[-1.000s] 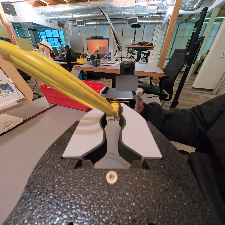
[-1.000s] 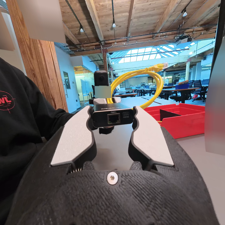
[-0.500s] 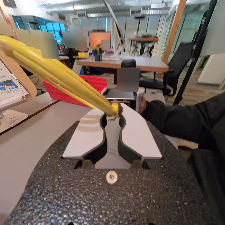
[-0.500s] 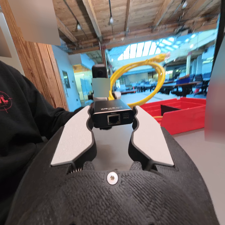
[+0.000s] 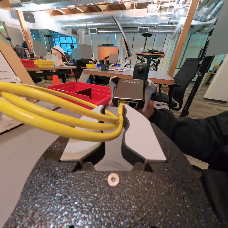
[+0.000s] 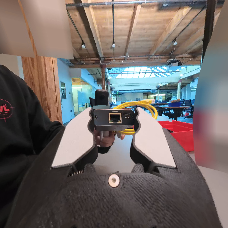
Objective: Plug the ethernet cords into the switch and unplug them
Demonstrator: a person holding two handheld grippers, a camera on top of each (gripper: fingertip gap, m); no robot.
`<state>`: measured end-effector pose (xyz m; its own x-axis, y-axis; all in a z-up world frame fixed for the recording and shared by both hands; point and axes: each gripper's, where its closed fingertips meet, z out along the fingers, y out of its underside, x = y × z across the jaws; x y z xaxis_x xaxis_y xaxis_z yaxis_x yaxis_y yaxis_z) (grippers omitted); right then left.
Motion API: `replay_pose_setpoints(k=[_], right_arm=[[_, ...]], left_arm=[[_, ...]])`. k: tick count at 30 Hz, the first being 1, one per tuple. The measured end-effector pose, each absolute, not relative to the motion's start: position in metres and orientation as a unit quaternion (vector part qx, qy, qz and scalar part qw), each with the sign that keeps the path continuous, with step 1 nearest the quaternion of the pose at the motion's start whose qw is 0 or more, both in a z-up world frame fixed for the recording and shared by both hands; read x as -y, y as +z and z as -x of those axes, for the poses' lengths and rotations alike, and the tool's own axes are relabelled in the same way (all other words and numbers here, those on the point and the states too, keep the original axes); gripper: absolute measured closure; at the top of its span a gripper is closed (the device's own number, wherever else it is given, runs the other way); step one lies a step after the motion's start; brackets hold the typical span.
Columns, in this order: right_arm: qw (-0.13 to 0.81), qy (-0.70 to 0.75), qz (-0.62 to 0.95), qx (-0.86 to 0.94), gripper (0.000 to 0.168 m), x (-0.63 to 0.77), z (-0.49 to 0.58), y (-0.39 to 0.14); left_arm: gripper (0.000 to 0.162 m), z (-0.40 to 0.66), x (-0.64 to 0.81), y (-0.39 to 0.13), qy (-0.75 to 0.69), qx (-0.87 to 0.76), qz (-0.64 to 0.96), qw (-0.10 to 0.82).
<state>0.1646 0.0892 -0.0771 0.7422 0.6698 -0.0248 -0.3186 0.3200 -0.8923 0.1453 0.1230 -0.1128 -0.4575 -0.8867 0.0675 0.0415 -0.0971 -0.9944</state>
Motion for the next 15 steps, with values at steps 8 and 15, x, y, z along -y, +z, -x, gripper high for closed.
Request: replay_pose_setpoints(k=[8, 15], right_arm=[[0.821, 0.329, 0.440, 0.154, 0.104, -0.076, -0.182, -0.066], [0.820, 0.344, 0.429, 0.159, 0.104, -0.077, -0.174, -0.065]], left_arm=[[0.122, -0.139, -0.107, -0.123, -0.639, -0.599, 0.368, 0.312], [0.130, -0.142, -0.107, -0.117, -0.656, -0.582, 0.378, 0.297]])
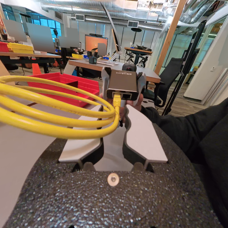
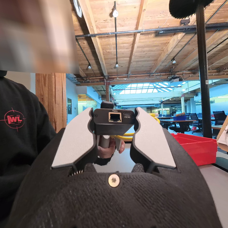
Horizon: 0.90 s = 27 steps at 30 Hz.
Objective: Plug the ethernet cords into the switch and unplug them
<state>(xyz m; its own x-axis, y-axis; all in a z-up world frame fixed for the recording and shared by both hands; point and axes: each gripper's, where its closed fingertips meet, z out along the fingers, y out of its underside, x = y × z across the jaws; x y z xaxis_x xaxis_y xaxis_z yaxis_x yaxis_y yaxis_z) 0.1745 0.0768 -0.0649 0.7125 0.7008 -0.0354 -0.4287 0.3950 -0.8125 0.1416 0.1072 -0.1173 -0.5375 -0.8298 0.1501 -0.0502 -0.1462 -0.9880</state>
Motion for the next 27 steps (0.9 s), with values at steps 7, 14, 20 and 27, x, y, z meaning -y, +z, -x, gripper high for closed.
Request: replay_pose_setpoints(k=[7, 14, 20, 27], right_arm=[[0.801, 0.347, 0.458, 0.167, 0.104, -0.086, -0.165, -0.075], [0.779, 0.361, 0.487, 0.160, 0.104, -0.090, -0.167, -0.084], [0.729, 0.353, 0.554, 0.190, 0.096, -0.097, -0.155, -0.103], [0.732, 0.288, 0.569, 0.240, 0.093, -0.093, -0.150, -0.110]], left_arm=[[0.147, -0.143, -0.108, -0.117, -0.650, -0.588, 0.377, 0.300], [0.150, -0.142, -0.108, -0.121, -0.629, -0.608, 0.365, 0.318], [0.150, -0.143, -0.109, -0.121, -0.620, -0.615, 0.353, 0.335], [0.150, -0.138, -0.110, -0.125, -0.594, -0.663, 0.346, 0.297]])
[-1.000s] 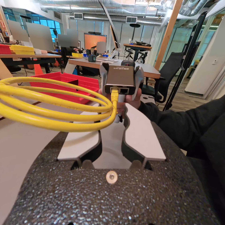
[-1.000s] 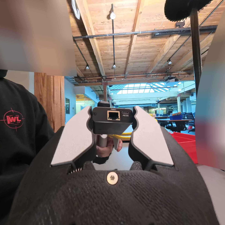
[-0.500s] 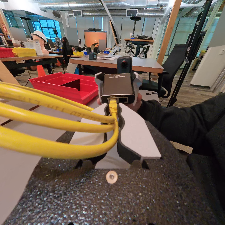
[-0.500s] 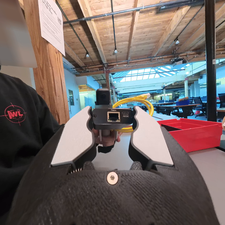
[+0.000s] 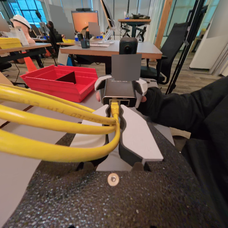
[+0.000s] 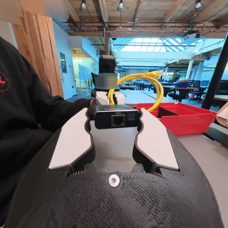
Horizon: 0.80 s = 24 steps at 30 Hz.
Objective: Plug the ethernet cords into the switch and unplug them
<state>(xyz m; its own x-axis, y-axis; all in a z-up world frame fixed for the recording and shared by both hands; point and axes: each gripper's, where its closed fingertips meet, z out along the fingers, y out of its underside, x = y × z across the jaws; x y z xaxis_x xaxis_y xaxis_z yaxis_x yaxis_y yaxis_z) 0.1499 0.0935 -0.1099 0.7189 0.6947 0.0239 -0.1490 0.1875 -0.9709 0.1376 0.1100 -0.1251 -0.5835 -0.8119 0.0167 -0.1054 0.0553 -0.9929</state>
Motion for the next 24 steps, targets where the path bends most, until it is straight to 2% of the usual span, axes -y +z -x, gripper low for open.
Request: replay_pose_setpoints(k=[5, 17, 24], right_arm=[[0.695, 0.292, 0.604, 0.259, 0.100, -0.092, -0.145, -0.121], [0.639, 0.306, 0.661, 0.247, 0.101, -0.104, -0.134, -0.140], [0.674, 0.290, 0.638, 0.235, 0.101, -0.111, -0.136, -0.129]], left_arm=[[0.150, -0.132, -0.110, -0.130, -0.573, -0.693, 0.339, 0.275], [0.150, -0.124, -0.121, -0.132, -0.558, -0.706, 0.346, 0.264], [0.149, -0.125, -0.130, -0.126, -0.578, -0.684, 0.362, 0.259]])
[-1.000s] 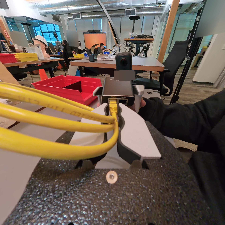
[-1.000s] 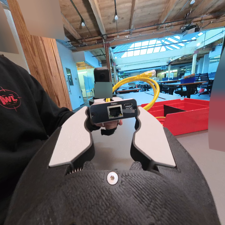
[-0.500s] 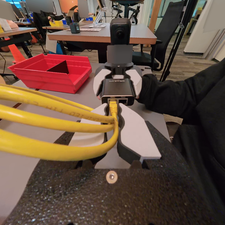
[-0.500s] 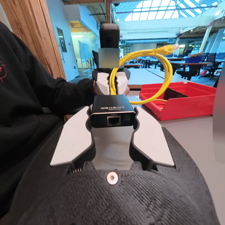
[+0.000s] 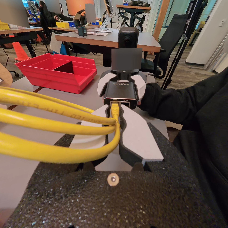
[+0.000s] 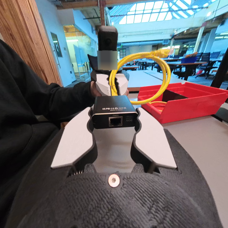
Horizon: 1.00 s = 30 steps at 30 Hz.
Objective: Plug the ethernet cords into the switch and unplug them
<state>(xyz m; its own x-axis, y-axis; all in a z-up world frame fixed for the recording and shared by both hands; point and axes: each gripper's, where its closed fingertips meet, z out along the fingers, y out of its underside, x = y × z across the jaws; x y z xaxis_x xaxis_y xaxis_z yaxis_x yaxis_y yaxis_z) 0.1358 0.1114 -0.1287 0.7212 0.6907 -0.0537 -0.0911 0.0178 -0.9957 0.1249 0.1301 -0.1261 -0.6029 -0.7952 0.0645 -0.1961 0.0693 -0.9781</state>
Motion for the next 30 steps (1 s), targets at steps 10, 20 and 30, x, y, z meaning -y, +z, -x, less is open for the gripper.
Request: replay_pose_setpoints(k=[10, 20, 30], right_arm=[[0.698, 0.309, 0.607, 0.221, 0.102, -0.109, -0.140, -0.117], [0.707, 0.301, 0.598, 0.228, 0.102, -0.106, -0.142, -0.114], [0.712, 0.312, 0.587, 0.227, 0.102, -0.105, -0.141, -0.112]], left_arm=[[0.140, -0.125, -0.133, -0.135, -0.565, -0.686, 0.378, 0.260], [0.137, -0.123, -0.133, -0.135, -0.573, -0.681, 0.381, 0.248], [0.142, -0.122, -0.133, -0.129, -0.566, -0.687, 0.360, 0.278]])
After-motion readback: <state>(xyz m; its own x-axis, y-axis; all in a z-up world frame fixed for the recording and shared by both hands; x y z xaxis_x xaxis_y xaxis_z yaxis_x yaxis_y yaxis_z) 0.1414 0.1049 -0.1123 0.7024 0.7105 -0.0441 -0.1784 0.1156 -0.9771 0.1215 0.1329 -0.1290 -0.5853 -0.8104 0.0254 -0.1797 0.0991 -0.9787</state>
